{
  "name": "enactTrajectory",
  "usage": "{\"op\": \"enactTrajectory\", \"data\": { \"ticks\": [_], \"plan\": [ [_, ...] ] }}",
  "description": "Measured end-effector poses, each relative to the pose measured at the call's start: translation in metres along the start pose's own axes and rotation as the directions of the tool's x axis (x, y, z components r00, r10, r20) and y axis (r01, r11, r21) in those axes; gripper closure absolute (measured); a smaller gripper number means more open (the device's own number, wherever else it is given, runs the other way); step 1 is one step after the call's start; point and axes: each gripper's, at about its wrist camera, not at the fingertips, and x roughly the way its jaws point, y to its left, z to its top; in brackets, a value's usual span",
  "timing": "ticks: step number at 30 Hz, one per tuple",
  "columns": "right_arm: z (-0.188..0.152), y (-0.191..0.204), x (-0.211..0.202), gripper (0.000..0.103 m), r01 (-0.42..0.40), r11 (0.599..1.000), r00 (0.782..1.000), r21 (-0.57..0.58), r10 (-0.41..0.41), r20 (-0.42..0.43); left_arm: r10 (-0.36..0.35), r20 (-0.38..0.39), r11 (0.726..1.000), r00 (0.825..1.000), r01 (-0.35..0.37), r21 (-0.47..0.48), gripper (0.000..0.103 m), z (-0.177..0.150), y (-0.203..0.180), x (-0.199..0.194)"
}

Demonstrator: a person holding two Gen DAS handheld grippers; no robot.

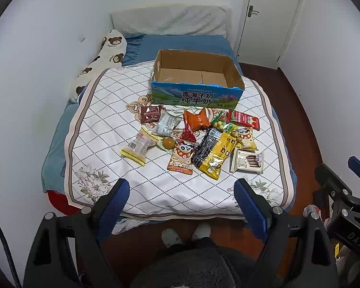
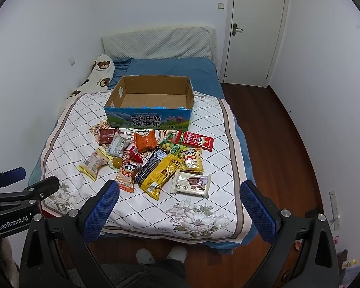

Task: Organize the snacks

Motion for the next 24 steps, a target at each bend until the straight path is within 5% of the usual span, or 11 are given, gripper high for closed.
{"op": "enactTrajectory", "data": {
  "ticks": [24],
  "plan": [
    [-0.0007, -0.0016, 0.0004, 0.001, -0.002, 1.000, 1.000, -0.001, 0.002, -0.004, -0.001, -0.005, 1.000, 1.000, 0.001, -0.004, 0.014, 0.0013, -0.0038, 0.0004]
  ]
}}
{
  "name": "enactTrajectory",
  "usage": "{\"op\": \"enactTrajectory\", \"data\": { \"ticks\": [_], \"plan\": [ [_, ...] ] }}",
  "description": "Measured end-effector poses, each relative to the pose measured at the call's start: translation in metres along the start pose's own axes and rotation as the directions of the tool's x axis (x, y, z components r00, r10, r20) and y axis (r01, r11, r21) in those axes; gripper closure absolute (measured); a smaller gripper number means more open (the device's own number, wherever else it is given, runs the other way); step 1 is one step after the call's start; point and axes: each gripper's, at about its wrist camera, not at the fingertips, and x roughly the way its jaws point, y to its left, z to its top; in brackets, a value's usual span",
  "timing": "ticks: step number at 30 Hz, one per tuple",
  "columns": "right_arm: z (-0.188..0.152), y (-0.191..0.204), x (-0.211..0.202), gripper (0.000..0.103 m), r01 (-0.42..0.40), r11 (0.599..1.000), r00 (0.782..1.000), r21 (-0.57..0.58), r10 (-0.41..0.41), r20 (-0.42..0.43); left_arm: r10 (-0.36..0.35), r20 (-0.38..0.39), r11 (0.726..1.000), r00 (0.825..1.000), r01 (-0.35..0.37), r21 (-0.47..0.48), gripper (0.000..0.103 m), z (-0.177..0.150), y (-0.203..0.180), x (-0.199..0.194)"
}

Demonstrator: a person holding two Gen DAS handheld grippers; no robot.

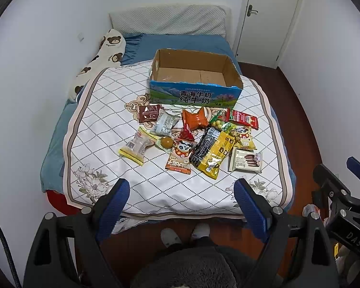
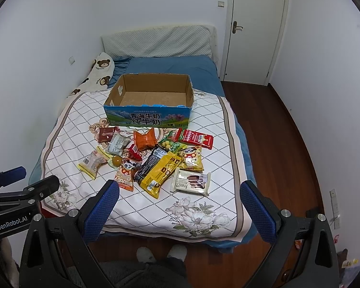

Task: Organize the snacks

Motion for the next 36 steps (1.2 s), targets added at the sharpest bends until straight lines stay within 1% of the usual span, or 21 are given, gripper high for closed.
{"op": "enactTrajectory", "data": {
  "ticks": [29, 34, 36],
  "plan": [
    [0.000, -0.001, -0.001, 0.001, 0.000, 1.000, 1.000, 0.020, 0.000, 0.007, -0.005, 0.007, 1.000, 1.000, 0.005, 0.001, 0.014, -0.001, 0.001, -0.004],
    [0.000, -0.002, 0.002, 0.001, -0.005, 1.000, 1.000, 0.025, 0.005, -0.001, -0.001, -0.002, 1.000, 1.000, 0.001, -0.004, 0.014, 0.000, 0.005, 0.004],
    [-0.001, -0.001, 0.006, 0.001, -0.007, 1.000, 1.000, 0.028, 0.008, -0.010, 0.004, -0.009, 1.000, 1.000, -0.004, -0.012, 0.014, 0.000, 0.008, 0.013]
  ]
}}
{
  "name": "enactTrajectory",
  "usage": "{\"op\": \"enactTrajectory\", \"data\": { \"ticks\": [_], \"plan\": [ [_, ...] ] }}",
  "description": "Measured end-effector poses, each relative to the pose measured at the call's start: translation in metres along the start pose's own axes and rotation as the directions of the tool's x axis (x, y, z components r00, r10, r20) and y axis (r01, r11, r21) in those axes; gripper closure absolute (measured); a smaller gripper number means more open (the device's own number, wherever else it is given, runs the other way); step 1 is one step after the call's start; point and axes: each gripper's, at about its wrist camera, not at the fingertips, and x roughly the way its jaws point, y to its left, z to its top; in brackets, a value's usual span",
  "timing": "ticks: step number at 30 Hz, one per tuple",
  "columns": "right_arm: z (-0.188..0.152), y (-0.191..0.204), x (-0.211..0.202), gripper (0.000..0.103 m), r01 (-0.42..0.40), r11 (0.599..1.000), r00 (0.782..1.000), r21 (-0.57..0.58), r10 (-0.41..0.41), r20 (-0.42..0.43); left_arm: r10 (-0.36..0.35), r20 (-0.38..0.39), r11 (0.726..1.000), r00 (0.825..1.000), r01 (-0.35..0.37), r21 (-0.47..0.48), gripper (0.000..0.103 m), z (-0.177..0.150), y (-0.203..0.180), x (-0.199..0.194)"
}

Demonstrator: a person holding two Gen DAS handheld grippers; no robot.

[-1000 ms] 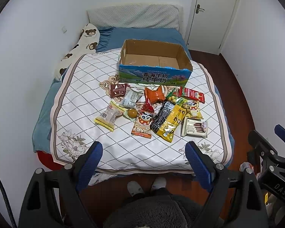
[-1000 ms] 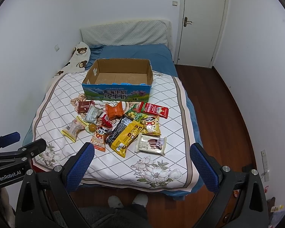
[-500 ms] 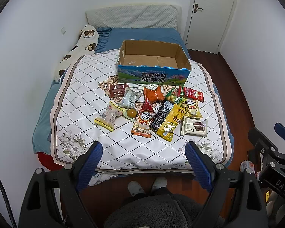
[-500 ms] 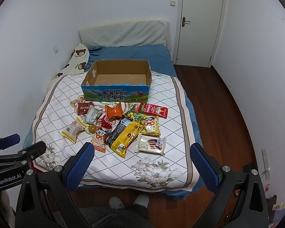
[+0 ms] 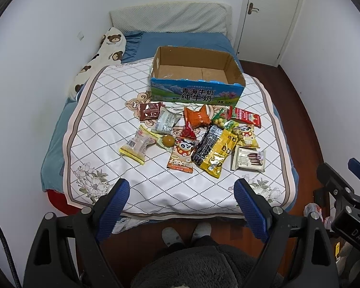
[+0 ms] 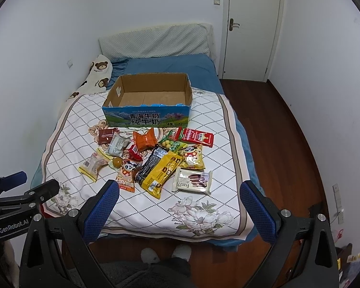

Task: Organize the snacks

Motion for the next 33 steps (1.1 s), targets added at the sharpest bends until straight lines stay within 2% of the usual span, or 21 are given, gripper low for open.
{"op": "enactTrajectory", "data": {
  "ticks": [5, 11, 14, 17, 20, 21, 24, 26, 28, 29, 30, 31, 33],
  "plan": [
    [0.002, -0.003, 0.033, 0.001, -0.032, 0.999, 0.998, 0.032, 0.034, -0.051, 0.017, -0.043, 1.000, 0.999, -0.018, -0.012, 0.014, 0.005, 0.006, 0.040],
    [0.008, -0.011, 0.114, 0.001, -0.096, 0.987, 0.979, 0.131, 0.117, -0.164, 0.057, -0.167, 0.998, 0.984, -0.056, 0.008, 0.014, 0.018, 0.014, 0.125],
    [0.011, -0.013, 0.168, 0.005, -0.146, 0.969, 0.955, 0.197, 0.190, -0.226, 0.043, -0.228, 0.999, 0.973, -0.043, 0.007, 0.014, 0.025, 0.017, 0.166],
    [0.013, -0.014, 0.223, 0.022, -0.197, 0.942, 0.921, 0.270, 0.273, -0.279, 0.074, -0.255, 0.997, 0.964, -0.069, 0.031, 0.014, 0.035, 0.017, 0.206],
    [0.013, -0.007, 0.276, 0.023, -0.214, 0.915, 0.881, 0.341, 0.332, -0.338, 0.075, -0.289, 0.997, 0.954, -0.067, 0.040, 0.014, 0.044, 0.017, 0.243],
    [0.012, -0.005, 0.289, 0.023, -0.208, 0.911, 0.874, 0.356, 0.337, -0.351, 0.071, -0.297, 0.997, 0.952, -0.061, 0.043, 0.014, 0.045, 0.016, 0.254],
    [0.008, 0.001, 0.325, 0.023, -0.191, 0.900, 0.852, 0.392, 0.350, -0.389, 0.060, -0.363, 0.995, 0.930, -0.028, 0.093, 0.014, 0.051, 0.004, 0.298],
    [0.005, 0.003, 0.344, 0.023, -0.181, 0.893, 0.838, 0.413, 0.360, -0.411, 0.049, -0.414, 0.993, 0.909, 0.001, 0.120, 0.014, 0.050, -0.003, 0.327],
    [0.003, 0.004, 0.354, 0.023, -0.166, 0.892, 0.832, 0.421, 0.356, -0.425, 0.037, -0.465, 0.991, 0.884, 0.028, 0.131, 0.014, 0.048, -0.008, 0.352],
    [0.001, 0.005, 0.359, 0.023, -0.162, 0.890, 0.826, 0.426, 0.359, -0.435, 0.045, -0.470, 0.991, 0.882, 0.021, 0.135, 0.022, 0.047, -0.009, 0.358],
    [0.000, 0.006, 0.364, 0.023, -0.162, 0.888, 0.820, 0.430, 0.364, -0.442, 0.049, -0.472, 0.990, 0.880, 0.018, 0.138, 0.037, 0.046, -0.008, 0.362],
    [-0.001, 0.007, 0.369, 0.023, -0.159, 0.887, 0.813, 0.434, 0.366, -0.452, 0.049, -0.474, 0.991, 0.879, 0.015, 0.130, 0.046, 0.045, -0.006, 0.365],
    [-0.002, 0.008, 0.377, 0.020, -0.156, 0.884, 0.798, 0.442, 0.376, -0.471, 0.020, -0.474, 0.997, 0.880, 0.019, 0.078, 0.049, 0.045, 0.004, 0.366]
  ]
}}
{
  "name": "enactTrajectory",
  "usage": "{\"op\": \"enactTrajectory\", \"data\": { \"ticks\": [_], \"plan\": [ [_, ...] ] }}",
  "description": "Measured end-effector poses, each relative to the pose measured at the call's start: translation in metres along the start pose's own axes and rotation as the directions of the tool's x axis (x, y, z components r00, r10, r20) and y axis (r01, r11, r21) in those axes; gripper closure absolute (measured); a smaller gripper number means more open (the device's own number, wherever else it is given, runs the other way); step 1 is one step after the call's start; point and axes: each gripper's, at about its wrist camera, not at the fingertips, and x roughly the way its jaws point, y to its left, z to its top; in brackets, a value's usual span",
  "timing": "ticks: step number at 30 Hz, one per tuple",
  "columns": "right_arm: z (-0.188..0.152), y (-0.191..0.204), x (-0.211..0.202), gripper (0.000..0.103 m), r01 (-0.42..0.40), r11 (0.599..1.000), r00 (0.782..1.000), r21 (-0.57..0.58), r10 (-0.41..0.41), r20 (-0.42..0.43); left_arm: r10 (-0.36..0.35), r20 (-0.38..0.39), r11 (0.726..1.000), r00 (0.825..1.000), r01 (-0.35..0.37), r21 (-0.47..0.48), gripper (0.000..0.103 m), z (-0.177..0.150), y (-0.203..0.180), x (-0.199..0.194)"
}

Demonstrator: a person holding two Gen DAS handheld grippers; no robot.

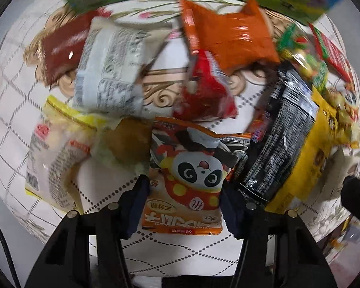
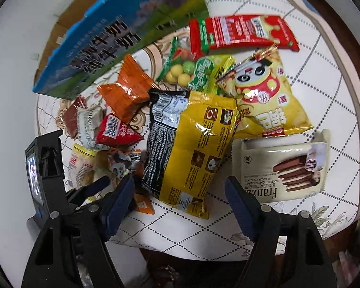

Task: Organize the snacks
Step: 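Grasp the yellow-black bag with the right tool while the left tool grasps the orange panda packet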

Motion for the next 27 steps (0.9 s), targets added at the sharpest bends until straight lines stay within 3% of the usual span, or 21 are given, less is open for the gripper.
{"op": "enactTrajectory", "data": {
  "ticks": [4, 8, 11, 16, 18, 21, 25, 27],
  "plan": [
    [0.010, 0.000, 0.018, 0.016, 0.008, 1.000, 0.999, 0.013, -0.008, -0.041, 0.023, 0.045, 0.996, 0.999, -0.020, -0.084, 0.049, -0.009, 0.022, -0.012],
    [0.022, 0.004, 0.040, 0.014, 0.061, 0.997, 0.995, 0.054, -0.057, -0.077, 0.015, 0.039, 0.989, 0.999, -0.009, -0.149, 0.049, -0.012, 0.043, -0.015],
    [0.033, 0.013, 0.060, 0.007, 0.086, 0.991, 0.992, 0.107, -0.075, -0.102, 0.003, 0.026, 0.990, 1.000, 0.000, -0.141, 0.049, -0.010, 0.051, -0.012],
    [0.046, 0.029, 0.097, 0.008, 0.205, 0.966, 0.969, 0.156, -0.177, -0.173, -0.030, -0.005, 0.996, 1.000, 0.029, -0.086, 0.048, -0.002, 0.057, -0.001],
    [0.048, 0.037, 0.105, 0.017, 0.241, 0.966, 0.960, 0.093, -0.223, -0.167, -0.040, -0.007, 0.997, 0.999, 0.040, -0.063, 0.048, 0.000, 0.059, -0.001],
    [0.043, 0.057, 0.106, 0.017, 0.274, 0.958, 0.951, -0.086, -0.283, -0.123, -0.059, -0.010, 0.997, 0.998, 0.059, -0.044, 0.048, 0.002, 0.066, 0.001],
    [0.021, 0.079, 0.108, 0.017, 0.360, 0.871, 0.911, -0.335, -0.406, -0.077, -0.075, -0.021, 0.997, 0.997, 0.074, -0.017, 0.048, 0.003, 0.082, 0.003],
    [0.016, 0.077, 0.110, 0.017, 0.370, 0.862, 0.904, -0.348, -0.421, -0.082, -0.070, -0.032, 0.998, 0.997, 0.070, 0.004, 0.048, 0.007, 0.078, -0.001]
  ]
}}
